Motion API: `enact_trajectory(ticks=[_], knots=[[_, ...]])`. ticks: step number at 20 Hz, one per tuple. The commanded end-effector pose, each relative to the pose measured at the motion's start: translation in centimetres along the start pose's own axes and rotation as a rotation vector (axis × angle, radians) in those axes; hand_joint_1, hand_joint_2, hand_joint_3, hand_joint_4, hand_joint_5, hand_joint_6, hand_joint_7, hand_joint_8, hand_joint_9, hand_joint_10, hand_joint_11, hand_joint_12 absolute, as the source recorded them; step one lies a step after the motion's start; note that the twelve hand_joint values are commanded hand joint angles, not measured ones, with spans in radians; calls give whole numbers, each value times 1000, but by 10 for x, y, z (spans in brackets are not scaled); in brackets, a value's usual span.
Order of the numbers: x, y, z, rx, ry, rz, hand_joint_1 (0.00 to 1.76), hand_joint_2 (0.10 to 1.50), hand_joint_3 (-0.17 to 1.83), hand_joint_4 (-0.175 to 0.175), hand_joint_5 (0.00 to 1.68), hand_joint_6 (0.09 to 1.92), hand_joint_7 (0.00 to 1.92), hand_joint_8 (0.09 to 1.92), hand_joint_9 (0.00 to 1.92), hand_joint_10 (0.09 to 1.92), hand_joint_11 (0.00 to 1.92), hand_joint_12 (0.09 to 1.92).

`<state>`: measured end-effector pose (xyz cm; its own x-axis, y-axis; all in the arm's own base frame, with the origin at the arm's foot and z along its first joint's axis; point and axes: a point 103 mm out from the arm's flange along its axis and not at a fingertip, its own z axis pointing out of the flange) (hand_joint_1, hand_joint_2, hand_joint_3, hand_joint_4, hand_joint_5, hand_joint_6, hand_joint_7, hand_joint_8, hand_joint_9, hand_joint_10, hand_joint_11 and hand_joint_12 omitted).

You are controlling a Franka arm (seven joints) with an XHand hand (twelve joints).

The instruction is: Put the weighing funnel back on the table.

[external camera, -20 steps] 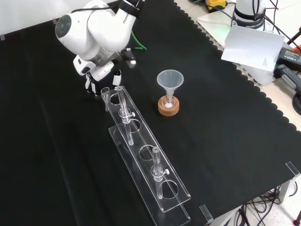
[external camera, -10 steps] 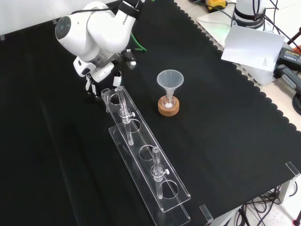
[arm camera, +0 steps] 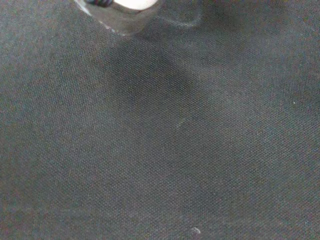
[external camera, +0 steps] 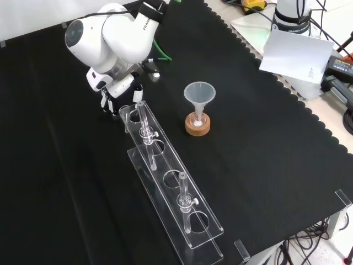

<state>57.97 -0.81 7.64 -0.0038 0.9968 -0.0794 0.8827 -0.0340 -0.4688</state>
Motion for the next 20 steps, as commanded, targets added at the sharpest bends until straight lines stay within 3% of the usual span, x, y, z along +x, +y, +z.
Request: enact_trajectory(ticks=[1,11,13,14,17,20], knots=[[3,3,1,-2,4,-5,1137,1027,-175,175,1447,211,544,672,976,213,807,1002],[7,4,3,-16,-1,-4,1136,1028,-175,175,1442,219,541,672,975,215,812,1003],[11,4,3,-25,3,-7,1125,1039,-166,175,1375,339,511,695,960,230,798,1021],[14,3,2,-32,1,-11,1108,1045,-128,175,1292,480,479,710,936,239,771,1044],[19,0,1,-52,-8,-25,1040,1013,-165,62,810,682,345,718,744,346,578,1156],[20,-4,-1,-61,3,-42,995,981,-175,6,449,570,195,702,515,523,395,1270]])
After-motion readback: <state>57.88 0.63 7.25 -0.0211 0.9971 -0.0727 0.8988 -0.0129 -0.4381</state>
